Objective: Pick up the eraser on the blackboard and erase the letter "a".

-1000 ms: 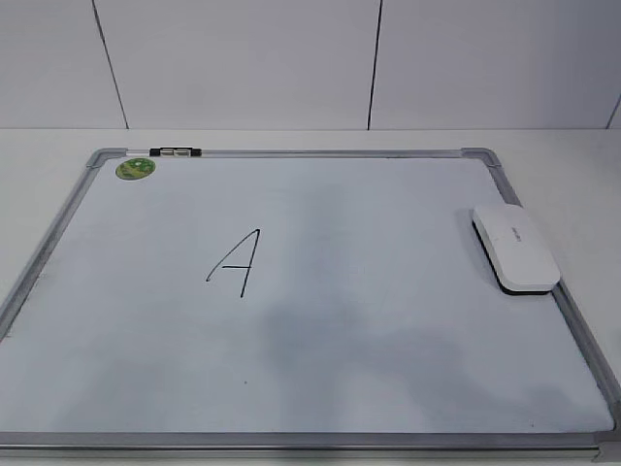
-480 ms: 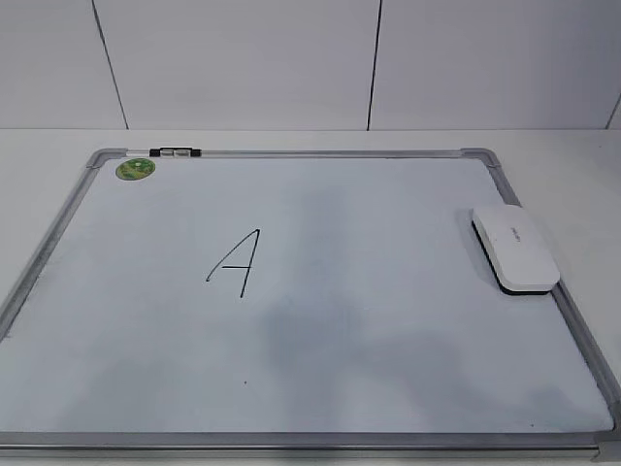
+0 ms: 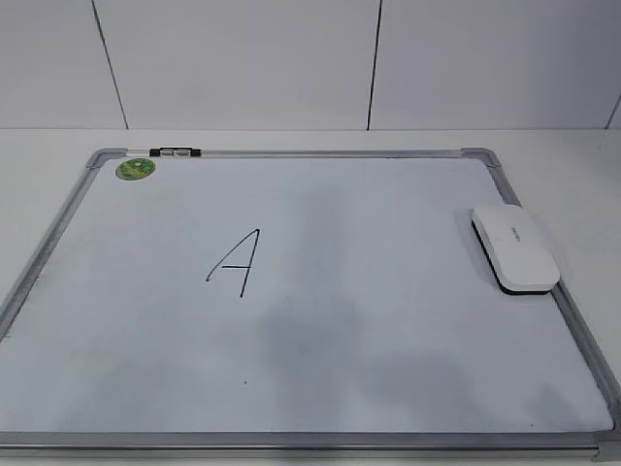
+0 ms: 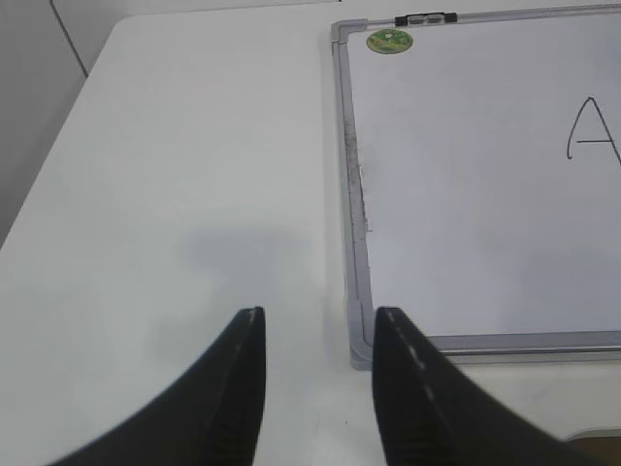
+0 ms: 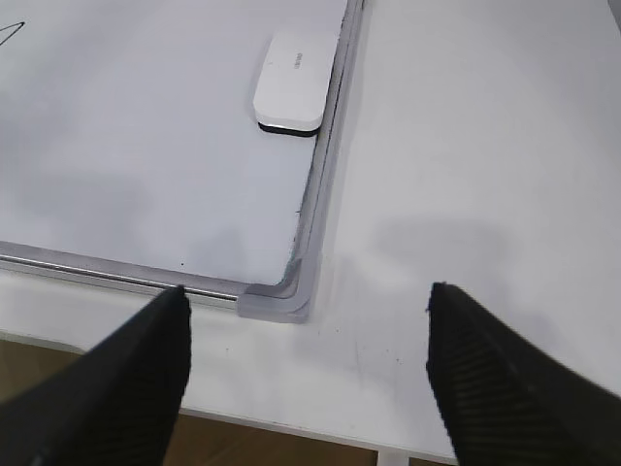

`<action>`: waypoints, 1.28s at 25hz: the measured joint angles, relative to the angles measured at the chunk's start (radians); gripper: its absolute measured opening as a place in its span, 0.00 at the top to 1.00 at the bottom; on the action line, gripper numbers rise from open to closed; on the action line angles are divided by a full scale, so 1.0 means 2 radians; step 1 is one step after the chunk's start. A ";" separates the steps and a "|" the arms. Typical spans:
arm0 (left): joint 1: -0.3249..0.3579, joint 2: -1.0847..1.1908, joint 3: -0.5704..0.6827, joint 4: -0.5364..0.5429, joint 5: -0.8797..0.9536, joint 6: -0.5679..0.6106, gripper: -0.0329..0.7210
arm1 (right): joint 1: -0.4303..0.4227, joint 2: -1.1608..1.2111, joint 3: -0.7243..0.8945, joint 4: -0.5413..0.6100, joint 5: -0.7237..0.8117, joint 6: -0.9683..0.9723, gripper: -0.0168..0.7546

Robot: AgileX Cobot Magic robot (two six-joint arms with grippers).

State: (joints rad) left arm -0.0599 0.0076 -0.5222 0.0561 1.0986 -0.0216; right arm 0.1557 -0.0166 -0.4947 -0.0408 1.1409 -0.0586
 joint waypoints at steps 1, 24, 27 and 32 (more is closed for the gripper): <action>0.000 0.000 0.000 0.000 0.000 0.000 0.61 | 0.000 0.000 0.000 0.000 0.000 0.000 0.21; 0.053 0.000 0.000 0.000 0.000 0.000 0.61 | -0.087 -0.001 0.000 -0.004 0.000 0.000 0.21; 0.053 0.000 0.000 0.000 0.000 0.000 0.61 | -0.087 -0.001 0.000 -0.004 0.000 0.000 0.21; 0.053 0.000 0.000 0.000 0.000 0.000 0.61 | -0.087 -0.001 0.000 -0.004 0.000 0.000 0.21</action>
State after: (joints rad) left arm 0.0464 0.0076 -0.5222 0.0561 1.0986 -0.0216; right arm -0.0191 -0.0179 -0.4947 -0.0480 1.1409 -0.0586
